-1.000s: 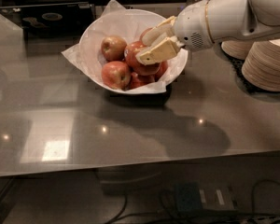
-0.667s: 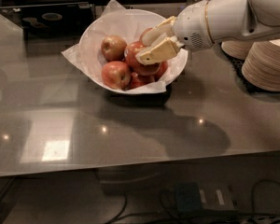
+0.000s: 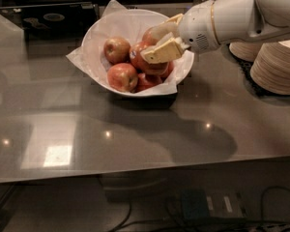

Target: Pick apple from white bowl

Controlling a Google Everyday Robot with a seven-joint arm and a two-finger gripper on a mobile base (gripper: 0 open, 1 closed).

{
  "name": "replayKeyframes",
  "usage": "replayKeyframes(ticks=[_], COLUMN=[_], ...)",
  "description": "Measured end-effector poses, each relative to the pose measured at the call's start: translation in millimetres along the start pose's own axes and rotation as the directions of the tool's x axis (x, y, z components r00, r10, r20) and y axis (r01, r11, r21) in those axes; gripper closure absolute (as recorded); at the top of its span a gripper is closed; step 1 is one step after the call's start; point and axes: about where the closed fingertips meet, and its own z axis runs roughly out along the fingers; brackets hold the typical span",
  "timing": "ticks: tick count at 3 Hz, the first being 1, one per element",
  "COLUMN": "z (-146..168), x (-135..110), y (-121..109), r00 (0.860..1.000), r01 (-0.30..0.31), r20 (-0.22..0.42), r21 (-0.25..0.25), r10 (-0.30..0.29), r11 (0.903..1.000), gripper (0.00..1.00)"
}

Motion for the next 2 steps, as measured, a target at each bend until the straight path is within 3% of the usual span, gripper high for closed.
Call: replayKeyframes(ticks=[1,2], z=[0.1,0.1], x=[-0.1,0.1], y=[0.1,0.2], r00=[1.0,1.0], r01=[0.0,0.0], r20=[0.0,0.0], r21=[0.0,0.001], r10=[0.0,0.0], r11=[1.0,1.0], gripper=[0.0,0.0])
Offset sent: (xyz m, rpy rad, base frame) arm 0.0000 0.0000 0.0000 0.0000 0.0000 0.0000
